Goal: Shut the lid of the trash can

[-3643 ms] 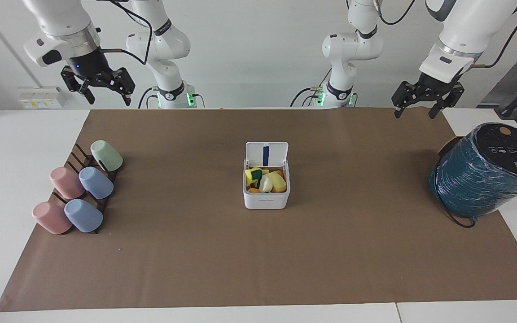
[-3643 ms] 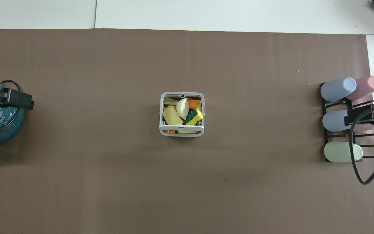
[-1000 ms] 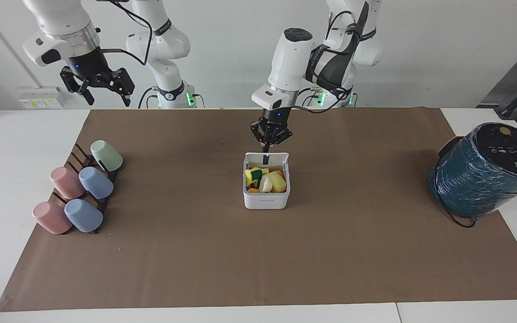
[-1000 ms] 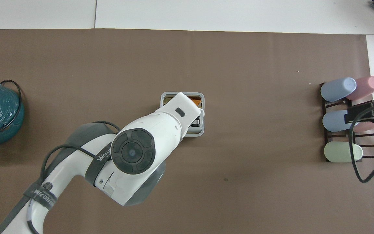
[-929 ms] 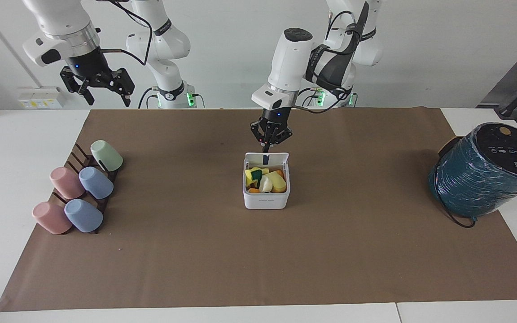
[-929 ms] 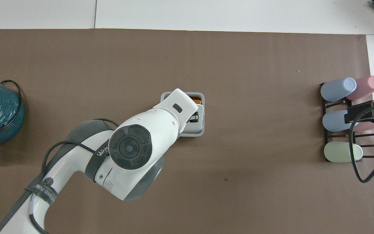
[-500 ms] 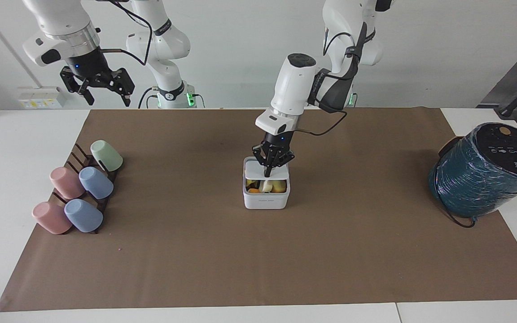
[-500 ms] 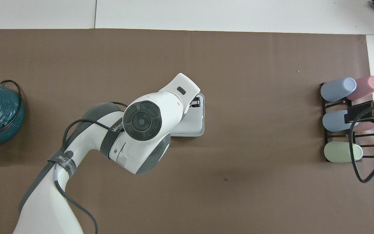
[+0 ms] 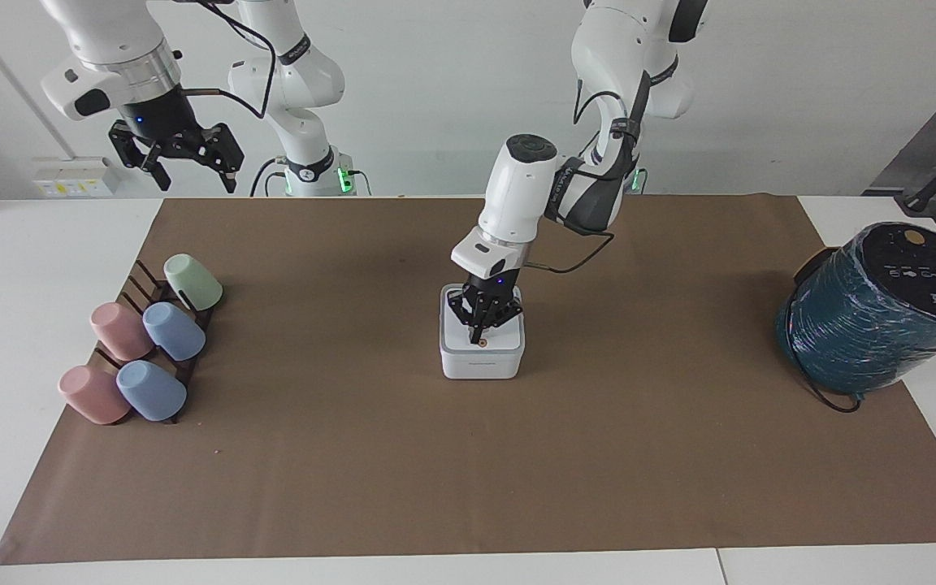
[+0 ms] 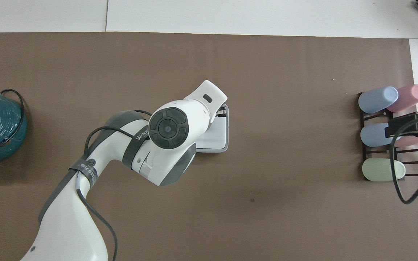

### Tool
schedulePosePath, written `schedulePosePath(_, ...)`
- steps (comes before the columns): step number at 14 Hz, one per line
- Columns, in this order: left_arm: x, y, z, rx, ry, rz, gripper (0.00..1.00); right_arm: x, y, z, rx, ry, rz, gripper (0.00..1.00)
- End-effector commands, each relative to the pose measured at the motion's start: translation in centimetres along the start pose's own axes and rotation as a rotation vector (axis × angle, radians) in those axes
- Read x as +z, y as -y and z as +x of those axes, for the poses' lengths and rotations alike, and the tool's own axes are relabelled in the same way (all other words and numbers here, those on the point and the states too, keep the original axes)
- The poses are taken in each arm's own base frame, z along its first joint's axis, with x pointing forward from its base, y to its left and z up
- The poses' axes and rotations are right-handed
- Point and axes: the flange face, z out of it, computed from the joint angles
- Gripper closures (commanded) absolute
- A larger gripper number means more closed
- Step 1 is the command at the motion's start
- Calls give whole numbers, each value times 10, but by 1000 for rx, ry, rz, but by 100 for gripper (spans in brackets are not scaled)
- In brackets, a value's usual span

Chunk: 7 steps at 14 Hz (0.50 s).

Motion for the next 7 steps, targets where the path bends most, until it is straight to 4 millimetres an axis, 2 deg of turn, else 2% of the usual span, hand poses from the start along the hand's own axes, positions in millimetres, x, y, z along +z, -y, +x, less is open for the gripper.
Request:
schedulePosePath(1, -18, -4, -7, -6, 53, 43, 100, 0, 1, -3, 7, -16, 17, 0)
schedulePosePath(4, -71, 8, -13, -14, 129, 112, 100, 0, 1, -4, 7, -18, 17, 0)
schedulePosePath(6, -89, 19, -20, -18, 195, 165, 100, 0, 1, -3, 7, -16, 17, 0)
schedulePosePath(7, -93, 32, -19, -32, 216, 189, 100, 0, 1, -3, 7, -16, 17, 0)
